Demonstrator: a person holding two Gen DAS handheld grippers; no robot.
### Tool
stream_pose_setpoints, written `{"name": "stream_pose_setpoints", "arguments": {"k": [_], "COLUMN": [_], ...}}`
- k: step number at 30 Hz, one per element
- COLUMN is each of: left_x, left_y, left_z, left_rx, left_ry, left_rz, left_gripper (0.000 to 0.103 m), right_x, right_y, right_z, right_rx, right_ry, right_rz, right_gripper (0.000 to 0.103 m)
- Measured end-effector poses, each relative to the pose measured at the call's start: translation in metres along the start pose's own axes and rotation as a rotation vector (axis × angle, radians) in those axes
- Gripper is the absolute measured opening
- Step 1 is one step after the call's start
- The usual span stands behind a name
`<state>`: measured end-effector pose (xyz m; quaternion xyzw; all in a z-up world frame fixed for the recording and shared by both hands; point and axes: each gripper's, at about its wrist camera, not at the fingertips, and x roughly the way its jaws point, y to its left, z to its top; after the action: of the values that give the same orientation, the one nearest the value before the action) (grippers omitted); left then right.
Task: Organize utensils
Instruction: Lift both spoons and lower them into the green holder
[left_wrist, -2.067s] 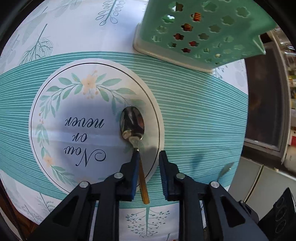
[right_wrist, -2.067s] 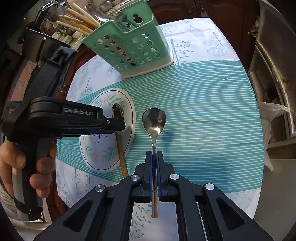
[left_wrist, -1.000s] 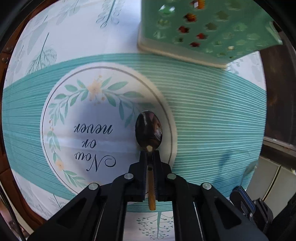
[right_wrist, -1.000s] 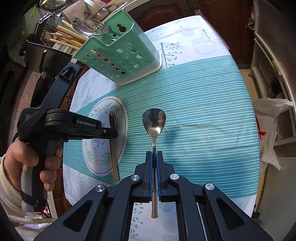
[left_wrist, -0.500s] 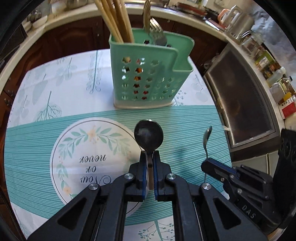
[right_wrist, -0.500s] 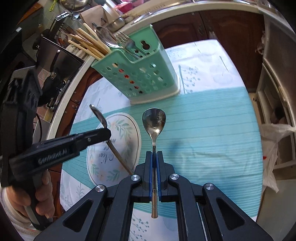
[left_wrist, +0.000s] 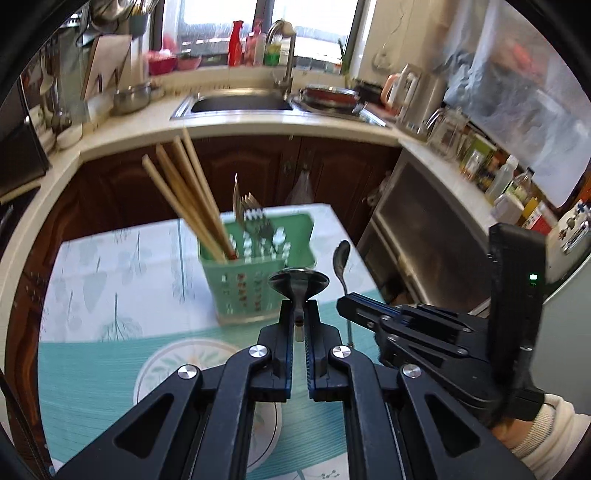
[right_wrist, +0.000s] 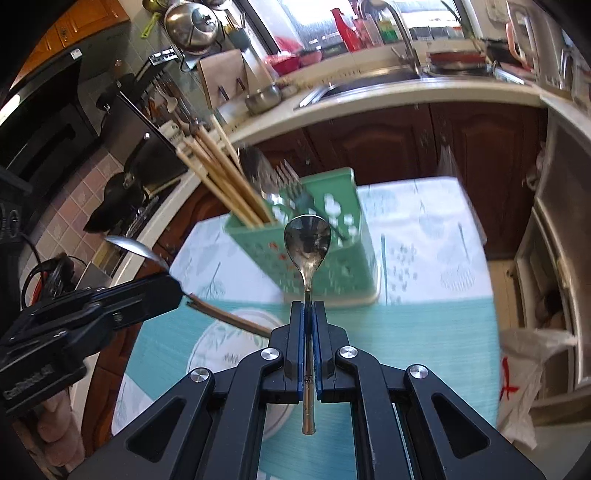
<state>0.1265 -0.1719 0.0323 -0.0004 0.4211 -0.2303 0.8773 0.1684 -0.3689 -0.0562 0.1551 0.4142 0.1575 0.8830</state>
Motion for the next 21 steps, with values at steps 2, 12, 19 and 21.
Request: {"name": "stream_pose_setpoints", "arguments": {"k": [2,12,19,21], "left_x": [-0.012,-0.019,0.036,0.047], "left_y": [-0.003,-0.009,0.007,0.011], "left_z": [0.016,0.087,0.09,0.085], "left_rx": [0.016,0.067,0.053,0.053], "left_ry": [-0.039,-0.155,-0.073,-0.055], "left_rz": [-0.006,0.015,0.025,0.027], "left_gripper": [0.003,0.003,0.003,0.003], "right_x": [-0.005,-0.024,-0.009,-0.002], "right_y": [0.0,-0.001,-0.009,-0.011], "right_z": [0.014,0.09,0.122,0.127], "right_rx": [-0.005,-0.04,-0.076,-0.096], "right_ry": [-0.034,-0.231,-0.317,-0.34], "right_rz": [0.004,0.063,0.087,0.085], "right_gripper": [0.004,0.004,0.004,0.004]}}
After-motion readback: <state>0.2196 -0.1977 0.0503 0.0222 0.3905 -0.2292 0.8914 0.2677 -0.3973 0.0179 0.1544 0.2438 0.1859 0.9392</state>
